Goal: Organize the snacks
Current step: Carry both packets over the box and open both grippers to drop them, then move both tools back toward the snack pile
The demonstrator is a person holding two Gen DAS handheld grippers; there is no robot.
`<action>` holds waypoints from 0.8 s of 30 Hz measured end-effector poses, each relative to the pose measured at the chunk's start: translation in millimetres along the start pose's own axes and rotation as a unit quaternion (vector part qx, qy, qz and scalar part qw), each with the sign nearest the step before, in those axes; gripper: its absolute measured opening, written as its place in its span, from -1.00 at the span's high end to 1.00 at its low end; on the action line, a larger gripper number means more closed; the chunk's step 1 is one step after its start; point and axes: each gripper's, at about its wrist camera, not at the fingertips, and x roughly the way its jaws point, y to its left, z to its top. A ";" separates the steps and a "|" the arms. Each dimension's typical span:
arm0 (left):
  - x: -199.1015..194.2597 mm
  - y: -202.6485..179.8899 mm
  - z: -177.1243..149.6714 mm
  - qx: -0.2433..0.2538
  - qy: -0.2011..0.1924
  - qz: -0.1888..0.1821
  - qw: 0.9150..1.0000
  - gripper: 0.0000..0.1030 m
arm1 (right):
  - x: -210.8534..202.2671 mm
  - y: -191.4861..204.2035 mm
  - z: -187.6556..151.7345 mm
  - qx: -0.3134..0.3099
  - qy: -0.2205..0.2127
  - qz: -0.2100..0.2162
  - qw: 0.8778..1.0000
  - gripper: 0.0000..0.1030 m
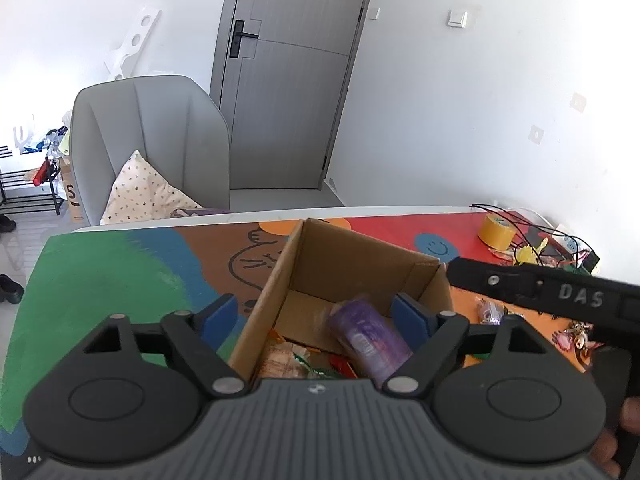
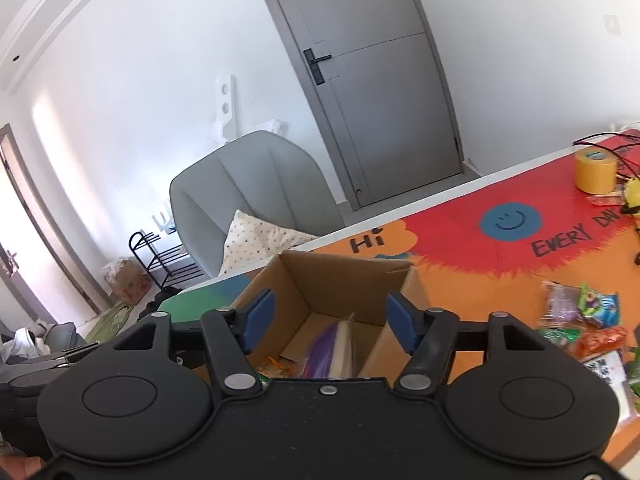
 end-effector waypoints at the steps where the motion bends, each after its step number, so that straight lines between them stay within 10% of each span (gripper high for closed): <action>1: -0.6 -2.1 -0.6 0.002 -0.001 0.002 1.000 -0.68 | -3.2 -3.1 0.0 0.002 0.002 -0.001 1.000 -0.22; 24: 1.5 -75.5 -25.9 0.046 0.039 -0.035 0.998 -0.87 | -74.4 -82.1 -27.5 0.046 0.008 -0.068 0.997 -0.72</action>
